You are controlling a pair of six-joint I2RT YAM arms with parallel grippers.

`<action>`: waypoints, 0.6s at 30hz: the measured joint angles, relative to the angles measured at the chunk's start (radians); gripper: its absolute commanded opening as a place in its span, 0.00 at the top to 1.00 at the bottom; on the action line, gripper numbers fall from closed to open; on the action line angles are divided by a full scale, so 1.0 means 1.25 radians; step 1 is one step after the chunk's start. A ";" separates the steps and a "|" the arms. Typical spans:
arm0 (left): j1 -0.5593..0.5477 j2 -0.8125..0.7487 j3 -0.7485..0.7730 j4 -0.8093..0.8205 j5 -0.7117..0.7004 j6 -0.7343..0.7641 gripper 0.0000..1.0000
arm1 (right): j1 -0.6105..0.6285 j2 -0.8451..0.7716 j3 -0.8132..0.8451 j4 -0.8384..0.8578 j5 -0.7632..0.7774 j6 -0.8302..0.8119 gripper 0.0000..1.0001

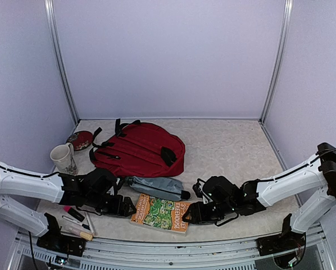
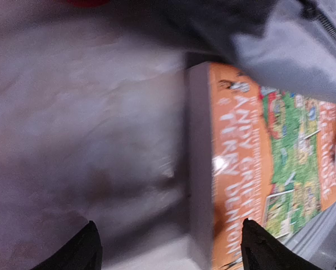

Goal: Pack the student bag
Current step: Pick up the book from the corner of the board.

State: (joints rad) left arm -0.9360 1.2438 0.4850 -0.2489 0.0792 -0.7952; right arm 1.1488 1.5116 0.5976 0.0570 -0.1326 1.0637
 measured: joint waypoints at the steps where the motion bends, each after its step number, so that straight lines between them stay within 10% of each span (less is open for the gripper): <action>1: 0.001 0.022 0.006 0.028 0.010 0.010 0.23 | 0.000 0.002 -0.001 0.005 -0.002 0.003 0.29; 18: -0.031 0.134 0.019 0.211 0.093 0.097 0.37 | 0.010 0.053 0.061 0.020 -0.076 -0.045 0.39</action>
State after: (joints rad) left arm -0.9741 1.4117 0.5083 0.0143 0.1951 -0.6735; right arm 1.1610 1.5780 0.6735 0.0826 -0.2276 1.0073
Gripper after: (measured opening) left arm 0.626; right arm 0.627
